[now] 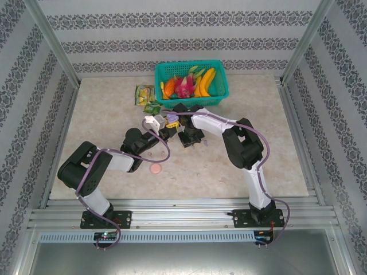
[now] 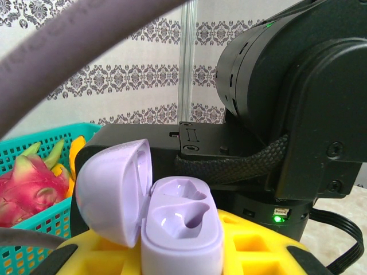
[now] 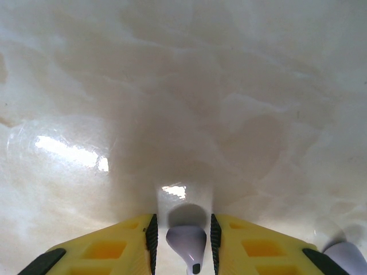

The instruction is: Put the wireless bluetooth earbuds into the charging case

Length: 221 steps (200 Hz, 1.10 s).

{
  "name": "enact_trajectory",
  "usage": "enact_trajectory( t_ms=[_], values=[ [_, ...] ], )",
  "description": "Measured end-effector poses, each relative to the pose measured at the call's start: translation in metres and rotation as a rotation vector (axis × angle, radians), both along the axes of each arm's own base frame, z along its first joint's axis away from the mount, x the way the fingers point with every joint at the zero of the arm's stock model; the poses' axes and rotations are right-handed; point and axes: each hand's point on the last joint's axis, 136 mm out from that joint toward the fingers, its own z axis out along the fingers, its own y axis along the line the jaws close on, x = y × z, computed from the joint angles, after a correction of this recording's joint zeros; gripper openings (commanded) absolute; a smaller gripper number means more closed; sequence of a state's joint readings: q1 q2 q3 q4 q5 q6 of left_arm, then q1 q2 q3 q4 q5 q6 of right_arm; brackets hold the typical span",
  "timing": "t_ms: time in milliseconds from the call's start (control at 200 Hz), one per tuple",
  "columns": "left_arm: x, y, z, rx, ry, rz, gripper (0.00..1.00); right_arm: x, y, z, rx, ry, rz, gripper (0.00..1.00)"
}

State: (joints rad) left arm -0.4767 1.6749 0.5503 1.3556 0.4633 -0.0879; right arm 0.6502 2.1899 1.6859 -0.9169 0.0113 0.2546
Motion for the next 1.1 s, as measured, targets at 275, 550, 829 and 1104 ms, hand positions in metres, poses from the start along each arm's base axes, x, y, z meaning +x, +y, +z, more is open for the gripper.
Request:
enact_trajectory(
  t_ms=[275, 550, 829, 1104],
  values=[
    [0.0000, 0.0000, 0.0000, 0.000, 0.000, 0.000, 0.00, -0.0007, -0.0006, -0.0007, -0.002, 0.002, 0.000, 0.30],
    [0.0000, 0.0000, -0.0002, 0.000, 0.001, 0.000, 0.00, -0.0023, -0.0018, -0.0021, -0.006, 0.007, 0.000, 0.30],
    [0.0000, 0.0000, -0.0001, 0.000, 0.001, 0.000, 0.00, -0.0024, -0.0019, -0.0023, -0.006, 0.007, 0.000, 0.26],
    [0.0000, 0.0000, 0.0000, 0.000, 0.000, 0.000, 0.00, -0.0023, -0.0017, -0.0019, -0.005, 0.006, 0.001, 0.20]
  ],
)
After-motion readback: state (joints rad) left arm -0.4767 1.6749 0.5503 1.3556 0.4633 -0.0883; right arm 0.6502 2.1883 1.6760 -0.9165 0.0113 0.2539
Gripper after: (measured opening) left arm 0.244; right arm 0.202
